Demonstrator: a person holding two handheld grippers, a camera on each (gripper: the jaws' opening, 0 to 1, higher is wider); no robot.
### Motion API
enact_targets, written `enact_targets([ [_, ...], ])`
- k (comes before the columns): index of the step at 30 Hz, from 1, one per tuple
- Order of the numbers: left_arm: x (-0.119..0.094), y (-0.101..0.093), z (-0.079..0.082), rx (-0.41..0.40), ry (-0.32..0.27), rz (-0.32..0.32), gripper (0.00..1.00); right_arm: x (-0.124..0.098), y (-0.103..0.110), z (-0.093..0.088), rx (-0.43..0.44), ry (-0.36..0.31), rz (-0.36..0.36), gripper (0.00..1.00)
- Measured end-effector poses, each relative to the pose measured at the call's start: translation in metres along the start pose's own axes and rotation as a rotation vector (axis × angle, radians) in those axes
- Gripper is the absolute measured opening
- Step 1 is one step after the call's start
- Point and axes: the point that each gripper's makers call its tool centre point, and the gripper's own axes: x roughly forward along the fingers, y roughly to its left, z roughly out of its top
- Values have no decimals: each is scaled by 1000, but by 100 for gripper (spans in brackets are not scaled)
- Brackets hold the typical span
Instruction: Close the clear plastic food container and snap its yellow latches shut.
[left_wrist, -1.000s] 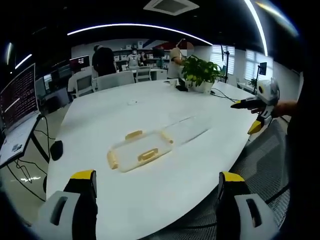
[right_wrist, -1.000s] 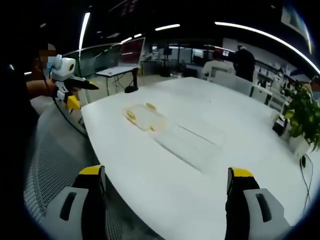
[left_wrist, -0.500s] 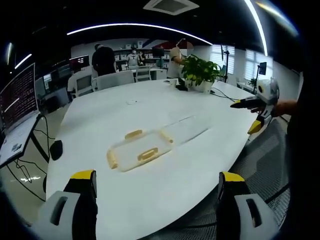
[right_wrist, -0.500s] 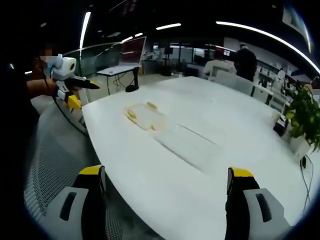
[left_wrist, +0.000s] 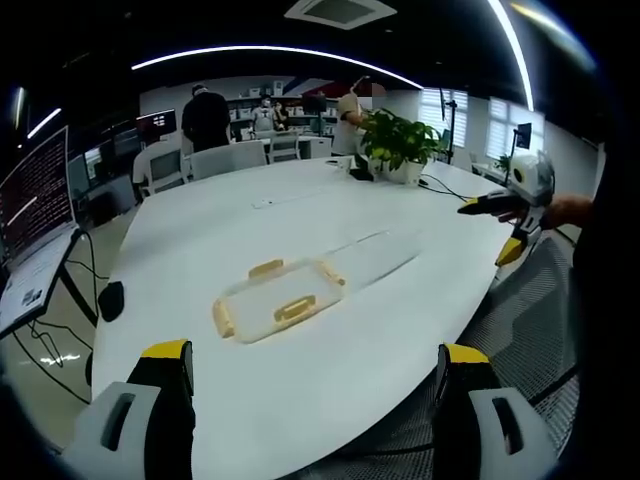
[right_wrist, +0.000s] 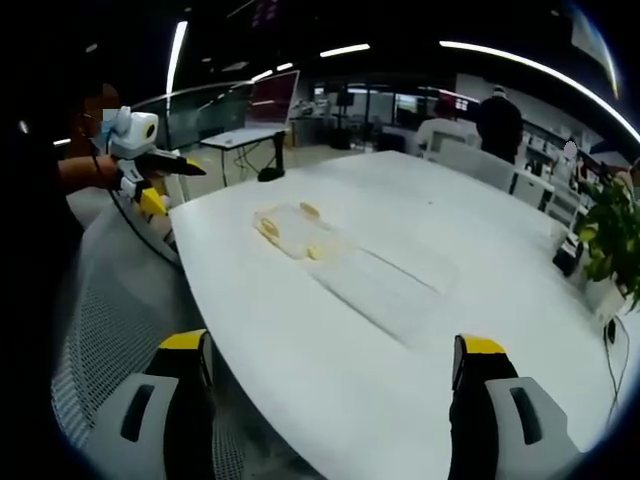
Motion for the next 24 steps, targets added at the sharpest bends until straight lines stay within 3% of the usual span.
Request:
enact_targets([
  [19, 6, 13, 5, 13, 19, -32, 97, 21, -3, 31, -84, -7, 100, 93],
  [24, 12, 18, 7, 34, 36, -57, 95, 29, 0, 38, -116, 5, 157, 91],
])
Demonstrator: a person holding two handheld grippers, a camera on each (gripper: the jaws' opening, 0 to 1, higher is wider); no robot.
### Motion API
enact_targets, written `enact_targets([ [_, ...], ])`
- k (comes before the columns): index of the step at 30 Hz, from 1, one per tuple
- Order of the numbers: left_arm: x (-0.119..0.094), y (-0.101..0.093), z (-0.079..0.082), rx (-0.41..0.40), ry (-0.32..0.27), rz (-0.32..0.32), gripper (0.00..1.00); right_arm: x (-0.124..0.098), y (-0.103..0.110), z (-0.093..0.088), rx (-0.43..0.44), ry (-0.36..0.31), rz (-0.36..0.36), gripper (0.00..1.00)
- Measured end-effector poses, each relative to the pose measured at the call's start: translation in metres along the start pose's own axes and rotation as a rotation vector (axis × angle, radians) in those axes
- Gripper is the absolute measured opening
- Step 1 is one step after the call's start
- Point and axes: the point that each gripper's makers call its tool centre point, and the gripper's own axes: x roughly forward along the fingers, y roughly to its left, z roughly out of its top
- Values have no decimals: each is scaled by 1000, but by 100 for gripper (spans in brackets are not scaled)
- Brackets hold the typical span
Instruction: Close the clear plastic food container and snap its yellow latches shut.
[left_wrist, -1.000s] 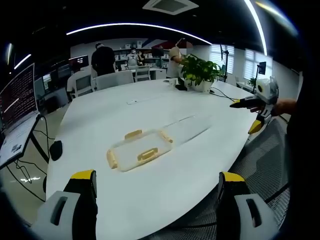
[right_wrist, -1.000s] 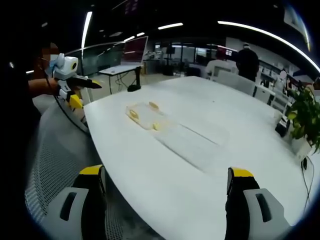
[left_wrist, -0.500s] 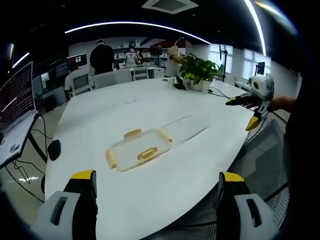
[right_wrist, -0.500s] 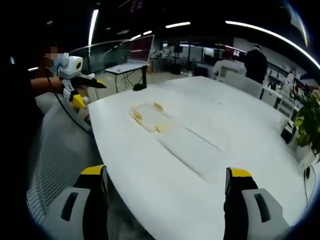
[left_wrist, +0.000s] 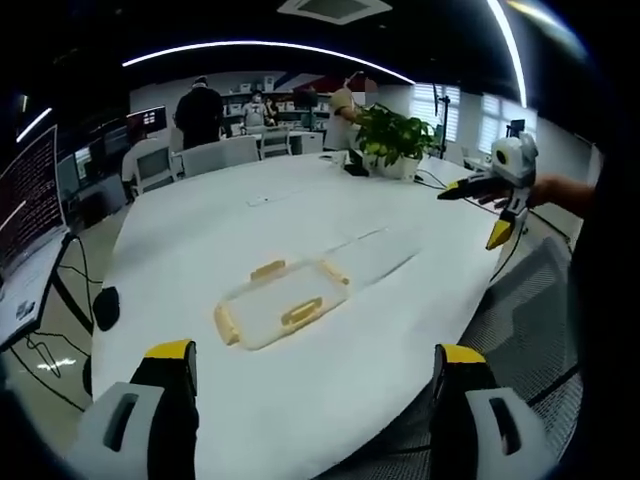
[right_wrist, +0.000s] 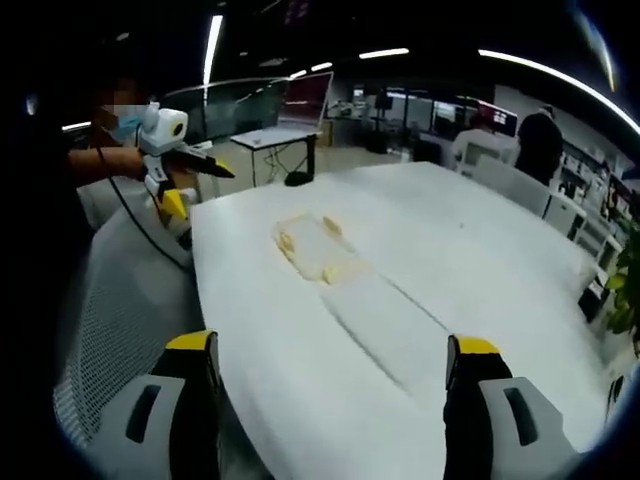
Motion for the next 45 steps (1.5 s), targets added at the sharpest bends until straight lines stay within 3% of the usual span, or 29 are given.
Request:
enact_targets([
  [26, 27, 43, 15, 132, 58, -77, 84, 44, -19, 37, -177, 39, 123, 81],
  [45, 60, 63, 1, 249, 139, -155, 72, 87, -26, 54, -292, 102, 204, 71],
])
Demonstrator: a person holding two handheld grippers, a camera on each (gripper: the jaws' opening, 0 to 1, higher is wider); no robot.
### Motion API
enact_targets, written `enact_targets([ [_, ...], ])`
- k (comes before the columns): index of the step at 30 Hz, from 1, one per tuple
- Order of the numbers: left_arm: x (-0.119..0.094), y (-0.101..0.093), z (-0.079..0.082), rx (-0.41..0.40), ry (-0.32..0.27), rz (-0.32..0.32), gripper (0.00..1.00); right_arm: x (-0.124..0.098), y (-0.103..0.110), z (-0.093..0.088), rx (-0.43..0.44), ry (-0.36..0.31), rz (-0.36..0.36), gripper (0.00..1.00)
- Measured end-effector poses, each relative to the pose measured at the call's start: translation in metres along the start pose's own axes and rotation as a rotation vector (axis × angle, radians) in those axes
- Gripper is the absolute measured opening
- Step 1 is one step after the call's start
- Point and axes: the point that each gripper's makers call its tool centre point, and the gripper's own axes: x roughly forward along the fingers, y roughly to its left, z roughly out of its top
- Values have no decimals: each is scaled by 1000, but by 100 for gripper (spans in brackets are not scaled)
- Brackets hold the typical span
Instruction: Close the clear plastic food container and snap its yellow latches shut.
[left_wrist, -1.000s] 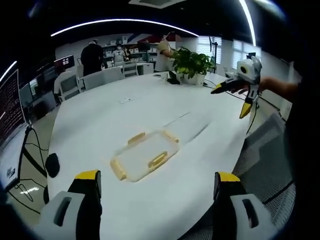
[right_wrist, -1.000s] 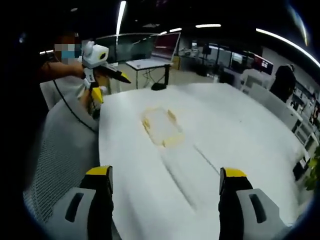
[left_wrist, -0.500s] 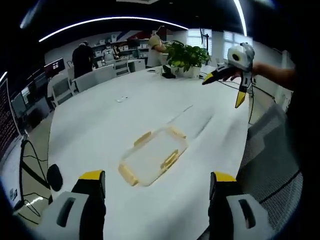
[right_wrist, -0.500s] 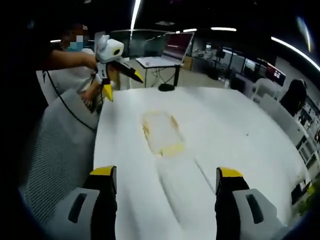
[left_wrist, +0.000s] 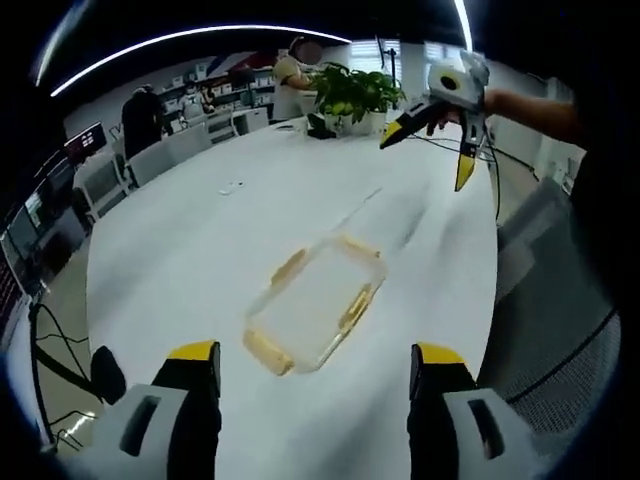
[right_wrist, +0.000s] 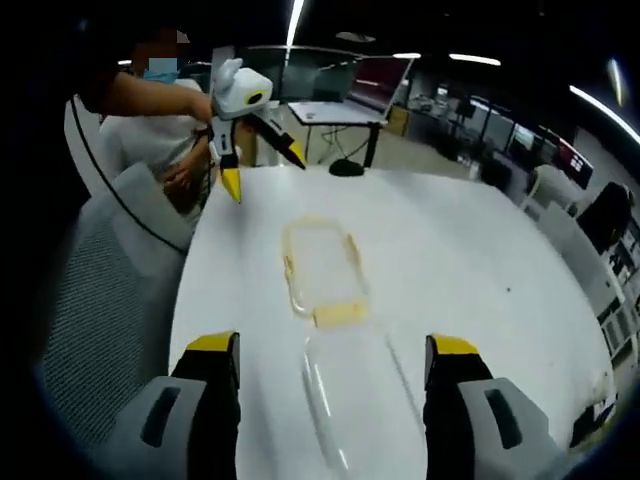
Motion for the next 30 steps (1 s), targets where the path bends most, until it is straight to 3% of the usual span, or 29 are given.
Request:
enact_targets([
  [30, 40, 34, -22, 207, 152, -142, 52, 62, -17, 7, -71, 130, 129, 56],
])
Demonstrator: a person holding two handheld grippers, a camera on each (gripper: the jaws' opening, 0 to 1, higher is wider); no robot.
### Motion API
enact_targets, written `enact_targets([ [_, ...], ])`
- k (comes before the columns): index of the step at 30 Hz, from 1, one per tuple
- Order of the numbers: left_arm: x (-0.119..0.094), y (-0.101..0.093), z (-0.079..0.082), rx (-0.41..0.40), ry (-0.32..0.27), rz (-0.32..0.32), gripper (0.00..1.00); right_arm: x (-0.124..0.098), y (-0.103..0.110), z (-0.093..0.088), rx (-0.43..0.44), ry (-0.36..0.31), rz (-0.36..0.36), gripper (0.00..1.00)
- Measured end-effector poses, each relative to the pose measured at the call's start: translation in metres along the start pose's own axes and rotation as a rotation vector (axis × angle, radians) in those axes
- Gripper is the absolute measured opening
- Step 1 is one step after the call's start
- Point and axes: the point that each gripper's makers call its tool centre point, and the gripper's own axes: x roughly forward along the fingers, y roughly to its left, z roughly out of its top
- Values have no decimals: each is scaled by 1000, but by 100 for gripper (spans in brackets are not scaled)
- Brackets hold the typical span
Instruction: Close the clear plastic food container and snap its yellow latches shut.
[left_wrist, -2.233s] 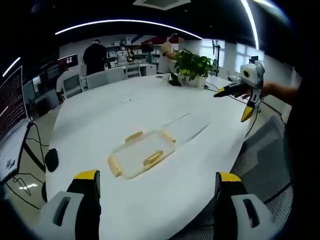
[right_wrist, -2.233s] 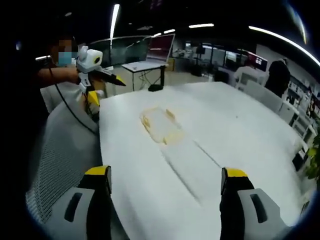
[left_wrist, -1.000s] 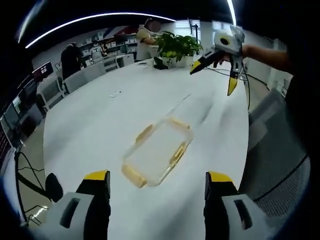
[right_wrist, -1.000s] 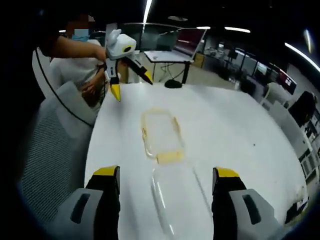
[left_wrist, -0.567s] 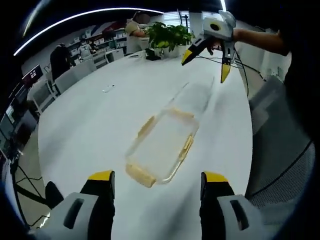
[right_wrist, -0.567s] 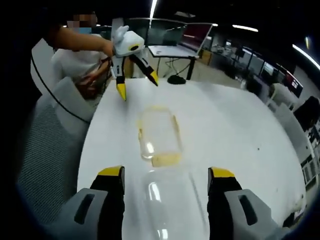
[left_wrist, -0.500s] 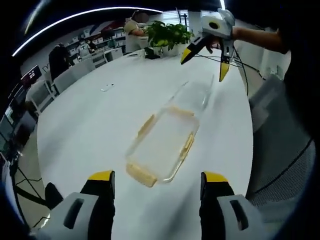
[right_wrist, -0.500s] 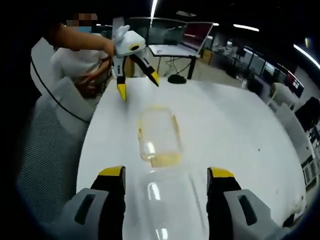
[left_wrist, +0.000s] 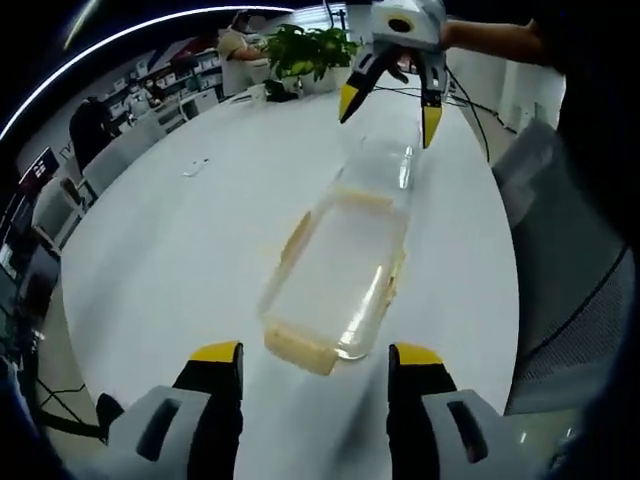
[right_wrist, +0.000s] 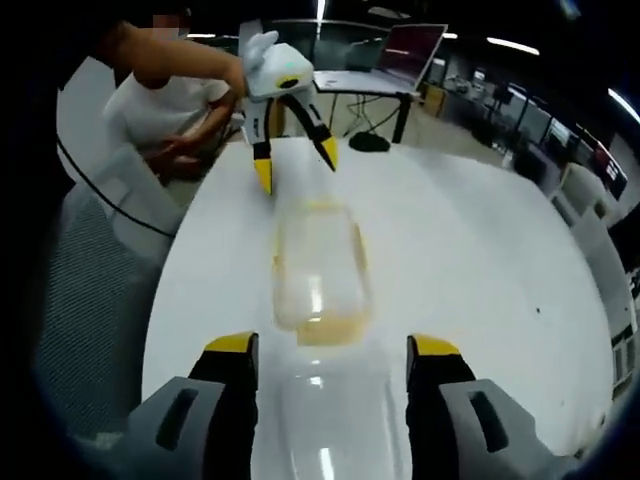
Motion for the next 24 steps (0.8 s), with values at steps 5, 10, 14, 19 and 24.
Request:
enact_targets([
  [5, 5, 5, -5, 40, 41, -25, 51, 9, -2, -6, -15, 52, 19, 54],
  [10, 11, 6, -9, 85, 70, -57, 49, 14, -3, -8, -2, 69, 36, 52],
  [14, 17, 8, -12, 111, 87, -76, 48, 18, -4, -11, 14, 85, 49, 51],
  [19, 23, 11, -13, 140, 99, -101, 48, 23, -4, -12, 19, 93, 64, 50],
  [24, 30, 14, -13, 186, 118, -130, 47, 26, -2, -7, 66, 76, 76, 50],
])
